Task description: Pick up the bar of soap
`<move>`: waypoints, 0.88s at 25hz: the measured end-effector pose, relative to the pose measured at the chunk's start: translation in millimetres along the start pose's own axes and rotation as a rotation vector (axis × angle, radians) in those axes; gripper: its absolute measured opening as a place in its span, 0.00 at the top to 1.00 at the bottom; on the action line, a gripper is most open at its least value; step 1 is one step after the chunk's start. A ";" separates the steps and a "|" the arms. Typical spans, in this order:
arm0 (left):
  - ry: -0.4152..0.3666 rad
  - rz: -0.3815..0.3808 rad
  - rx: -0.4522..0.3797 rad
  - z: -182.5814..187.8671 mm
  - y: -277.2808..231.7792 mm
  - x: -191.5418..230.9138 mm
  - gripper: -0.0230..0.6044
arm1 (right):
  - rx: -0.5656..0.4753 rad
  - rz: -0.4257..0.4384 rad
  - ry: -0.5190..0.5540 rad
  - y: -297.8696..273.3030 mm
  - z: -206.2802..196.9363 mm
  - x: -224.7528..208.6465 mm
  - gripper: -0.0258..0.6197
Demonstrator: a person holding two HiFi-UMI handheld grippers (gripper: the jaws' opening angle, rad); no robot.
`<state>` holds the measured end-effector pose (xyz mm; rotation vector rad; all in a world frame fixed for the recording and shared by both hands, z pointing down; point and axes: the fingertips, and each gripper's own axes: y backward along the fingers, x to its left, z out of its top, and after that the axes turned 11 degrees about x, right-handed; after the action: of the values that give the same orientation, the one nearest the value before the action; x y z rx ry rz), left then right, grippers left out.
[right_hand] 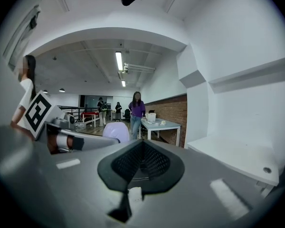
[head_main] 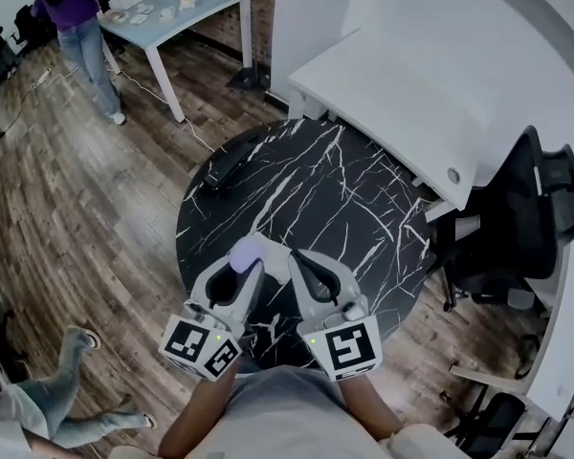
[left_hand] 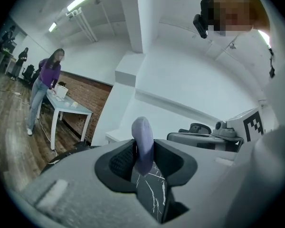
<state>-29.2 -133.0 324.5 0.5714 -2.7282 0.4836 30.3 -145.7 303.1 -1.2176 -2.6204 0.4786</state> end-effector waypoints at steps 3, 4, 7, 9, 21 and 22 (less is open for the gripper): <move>-0.017 0.006 0.008 -1.5 0.8 -3.0 0.79 | 0.010 0.003 0.007 0.6 -3.8 0.9 0.96; -0.023 0.006 0.010 -1.7 0.8 -4.5 0.79 | 0.014 0.004 0.011 0.8 -5.1 1.8 0.96; -0.035 0.004 0.009 -1.3 0.2 -8.0 0.79 | 0.025 0.010 0.021 0.5 -9.4 4.9 0.96; -0.034 0.002 0.008 -1.7 0.0 -8.3 0.79 | 0.023 0.011 0.018 0.4 -10.8 6.2 0.96; -0.018 0.009 0.004 -3.0 4.9 -5.0 0.79 | 0.022 0.015 0.020 -0.1 -9.7 9.3 0.96; -0.016 0.011 0.003 -3.1 5.4 -4.7 0.79 | 0.022 0.016 0.019 -0.5 -10.0 9.9 0.96</move>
<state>-26.7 -125.6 324.2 0.5637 -2.7474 0.4881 26.9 -136.4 313.0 -1.2317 -2.5841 0.4950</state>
